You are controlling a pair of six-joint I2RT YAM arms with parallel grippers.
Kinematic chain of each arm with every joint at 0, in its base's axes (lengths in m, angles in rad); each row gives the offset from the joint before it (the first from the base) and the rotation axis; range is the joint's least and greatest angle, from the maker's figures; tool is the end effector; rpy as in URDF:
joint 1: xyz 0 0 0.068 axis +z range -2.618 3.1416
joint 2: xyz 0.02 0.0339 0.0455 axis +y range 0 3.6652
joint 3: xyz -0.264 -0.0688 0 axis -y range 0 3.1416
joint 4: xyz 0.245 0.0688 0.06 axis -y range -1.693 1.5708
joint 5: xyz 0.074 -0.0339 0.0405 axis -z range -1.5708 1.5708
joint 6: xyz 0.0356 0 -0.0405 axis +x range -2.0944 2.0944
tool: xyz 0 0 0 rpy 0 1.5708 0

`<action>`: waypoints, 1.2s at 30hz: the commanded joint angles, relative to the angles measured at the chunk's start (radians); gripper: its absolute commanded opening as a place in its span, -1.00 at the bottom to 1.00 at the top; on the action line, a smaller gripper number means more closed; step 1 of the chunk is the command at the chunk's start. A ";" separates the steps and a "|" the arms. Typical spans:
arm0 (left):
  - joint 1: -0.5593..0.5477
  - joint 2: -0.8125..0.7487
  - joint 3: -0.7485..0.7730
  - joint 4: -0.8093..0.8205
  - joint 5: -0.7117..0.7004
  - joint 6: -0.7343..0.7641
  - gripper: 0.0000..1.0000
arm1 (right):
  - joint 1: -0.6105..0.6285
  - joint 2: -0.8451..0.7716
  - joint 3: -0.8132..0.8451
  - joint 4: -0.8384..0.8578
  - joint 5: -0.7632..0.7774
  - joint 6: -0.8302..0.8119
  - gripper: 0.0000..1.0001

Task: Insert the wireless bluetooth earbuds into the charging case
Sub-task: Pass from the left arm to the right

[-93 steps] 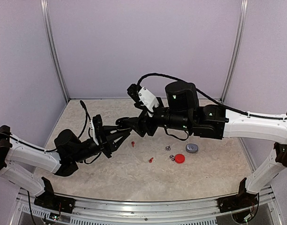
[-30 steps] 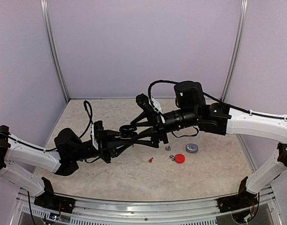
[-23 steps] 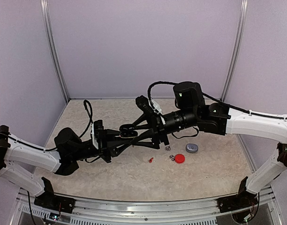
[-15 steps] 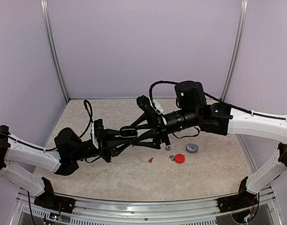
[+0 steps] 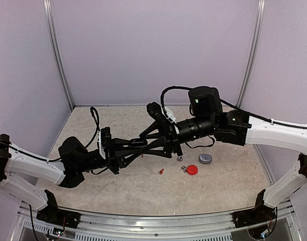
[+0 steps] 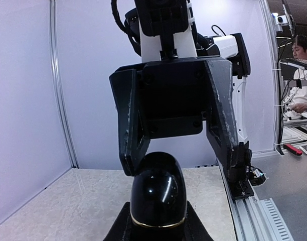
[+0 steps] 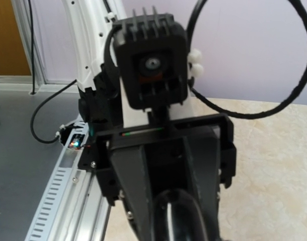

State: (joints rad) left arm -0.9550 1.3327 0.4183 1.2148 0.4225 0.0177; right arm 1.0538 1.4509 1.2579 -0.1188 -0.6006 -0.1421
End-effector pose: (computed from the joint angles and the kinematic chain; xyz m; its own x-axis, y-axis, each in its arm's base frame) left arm 0.1362 -0.2178 0.2441 0.1881 -0.2378 -0.9529 0.9676 0.2113 0.1382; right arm 0.1500 0.3044 0.3558 -0.0109 -0.2555 -0.9667 -0.9946 -0.0970 0.0368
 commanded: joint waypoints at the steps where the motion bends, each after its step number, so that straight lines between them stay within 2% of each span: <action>1: 0.005 0.002 0.029 0.004 0.024 -0.013 -1.00 | 0.015 -0.026 -0.016 -0.022 0.034 -0.002 0.02; 12: -0.003 -0.001 0.037 0.005 0.044 -0.013 -1.00 | 0.015 -0.012 -0.018 -0.031 0.085 0.001 -0.29; 20: -0.007 0.003 0.043 -0.003 0.045 -0.014 -1.00 | 0.015 -0.010 -0.023 -0.031 0.112 -0.001 -0.36; 28: -0.011 -0.002 0.043 -0.018 0.025 -0.013 -0.98 | 0.015 -0.019 -0.030 -0.014 0.130 0.004 -0.62; 30: -0.010 -0.004 0.043 -0.026 0.013 -0.014 -0.86 | 0.013 -0.022 -0.033 -0.008 0.133 0.008 -0.68; 32: -0.009 -0.006 0.041 -0.029 0.002 -0.014 -0.57 | 0.009 -0.029 -0.043 0.005 0.134 0.015 -0.73; 34: -0.009 -0.010 0.033 -0.030 -0.023 -0.013 -0.13 | -0.012 -0.040 -0.058 0.031 0.119 0.040 -0.77; 36: -0.006 -0.018 0.017 -0.022 -0.057 -0.013 0.23 | -0.044 -0.054 -0.073 0.054 0.100 0.070 -0.81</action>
State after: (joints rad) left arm -0.9592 1.3327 0.4339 1.1782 0.4297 0.0010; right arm 1.0519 1.4403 1.2175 -0.1242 -0.4961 -0.1356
